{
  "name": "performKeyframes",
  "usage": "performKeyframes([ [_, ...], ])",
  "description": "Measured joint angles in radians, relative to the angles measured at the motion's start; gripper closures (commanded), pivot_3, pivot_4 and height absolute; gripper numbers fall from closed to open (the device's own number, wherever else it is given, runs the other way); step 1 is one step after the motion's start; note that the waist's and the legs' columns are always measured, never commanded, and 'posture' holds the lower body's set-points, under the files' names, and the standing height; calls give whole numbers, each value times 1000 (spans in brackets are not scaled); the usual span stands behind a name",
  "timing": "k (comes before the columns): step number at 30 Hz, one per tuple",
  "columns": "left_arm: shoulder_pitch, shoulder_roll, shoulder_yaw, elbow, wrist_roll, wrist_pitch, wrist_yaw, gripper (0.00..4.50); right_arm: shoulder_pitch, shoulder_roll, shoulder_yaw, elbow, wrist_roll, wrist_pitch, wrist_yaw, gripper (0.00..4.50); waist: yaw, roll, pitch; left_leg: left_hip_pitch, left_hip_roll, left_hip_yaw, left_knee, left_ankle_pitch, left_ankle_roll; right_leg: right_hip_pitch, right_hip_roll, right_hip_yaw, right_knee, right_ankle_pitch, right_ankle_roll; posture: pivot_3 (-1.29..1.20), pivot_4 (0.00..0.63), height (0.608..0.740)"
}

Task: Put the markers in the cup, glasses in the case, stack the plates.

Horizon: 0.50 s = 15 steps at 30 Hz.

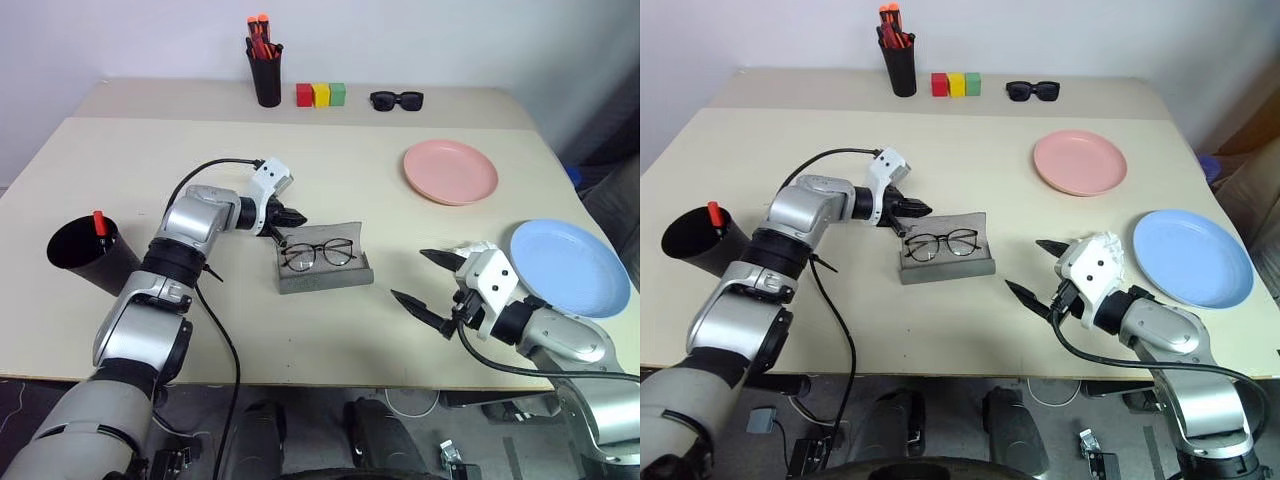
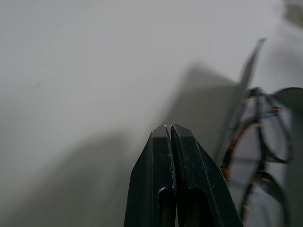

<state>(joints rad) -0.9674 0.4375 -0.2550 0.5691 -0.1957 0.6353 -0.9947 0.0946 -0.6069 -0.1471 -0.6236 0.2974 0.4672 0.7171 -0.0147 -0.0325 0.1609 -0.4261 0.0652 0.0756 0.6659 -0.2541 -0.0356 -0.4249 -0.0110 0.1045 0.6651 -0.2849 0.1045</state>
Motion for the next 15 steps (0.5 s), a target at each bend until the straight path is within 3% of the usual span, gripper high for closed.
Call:
performKeyframes([
  [8, 188, 93, 1, -306, -36, -16, -154, 4452, -40, -2, 13, 28, -1, -21, -9, 195, -1, 0, 0, 0, 0, 0, 0, 0, 0, 0, 0, 0, 0, 0, 0, 0, 150, 725],
  [15, 318, 154, -4, -507, -35, -29, -186, 4452, -103, -3, 44, 88, -11, -38, -10, 195, 2, 0, 0, 0, 0, 0, 1, 0, 0, 1, 0, 0, 0, 0, 0, 0, 150, 725],
])
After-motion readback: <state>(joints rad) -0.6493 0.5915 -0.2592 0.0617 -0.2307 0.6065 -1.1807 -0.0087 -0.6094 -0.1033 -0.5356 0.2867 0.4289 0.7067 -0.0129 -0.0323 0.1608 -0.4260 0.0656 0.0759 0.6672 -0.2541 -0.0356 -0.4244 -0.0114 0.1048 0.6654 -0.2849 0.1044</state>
